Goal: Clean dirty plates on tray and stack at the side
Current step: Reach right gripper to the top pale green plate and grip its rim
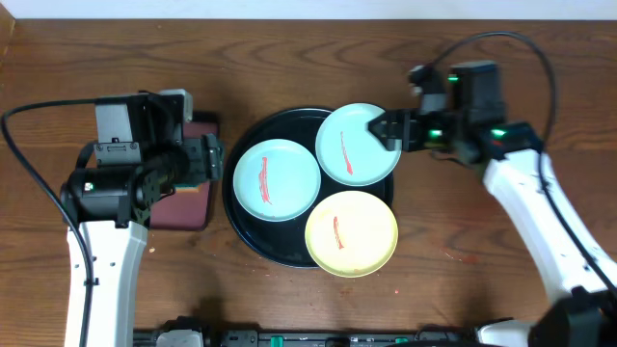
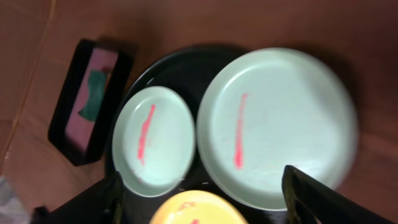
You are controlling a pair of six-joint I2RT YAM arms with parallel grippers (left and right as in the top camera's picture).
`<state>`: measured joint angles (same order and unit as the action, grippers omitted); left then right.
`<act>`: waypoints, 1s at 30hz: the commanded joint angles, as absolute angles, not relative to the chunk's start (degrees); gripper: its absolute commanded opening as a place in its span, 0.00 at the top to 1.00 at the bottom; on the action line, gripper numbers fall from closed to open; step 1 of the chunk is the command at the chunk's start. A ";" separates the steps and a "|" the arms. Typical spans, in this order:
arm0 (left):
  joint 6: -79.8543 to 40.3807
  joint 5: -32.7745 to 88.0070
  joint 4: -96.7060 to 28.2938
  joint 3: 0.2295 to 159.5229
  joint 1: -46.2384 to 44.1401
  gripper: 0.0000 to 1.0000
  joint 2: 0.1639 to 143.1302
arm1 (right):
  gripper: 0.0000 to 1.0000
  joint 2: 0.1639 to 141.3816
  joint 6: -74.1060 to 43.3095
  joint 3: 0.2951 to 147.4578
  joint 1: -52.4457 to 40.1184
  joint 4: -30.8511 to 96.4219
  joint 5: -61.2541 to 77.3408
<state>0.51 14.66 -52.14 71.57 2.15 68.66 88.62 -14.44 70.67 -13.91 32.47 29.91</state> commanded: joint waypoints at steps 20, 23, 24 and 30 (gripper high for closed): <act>-7.57 4.78 -53.12 72.88 8.73 0.21 81.19 | 0.57 112.40 -37.74 83.64 -35.38 40.53 10.46; -7.60 4.25 -53.12 72.88 8.73 0.22 82.72 | 0.65 114.52 -38.30 83.64 -35.77 40.03 10.09; -7.60 3.88 -53.10 72.88 8.73 0.21 83.18 | 0.67 115.20 -38.35 83.64 -35.86 39.70 10.09; -7.60 1.65 -53.10 72.88 8.73 0.22 85.21 | 0.70 118.43 -38.79 83.64 -36.69 37.28 10.11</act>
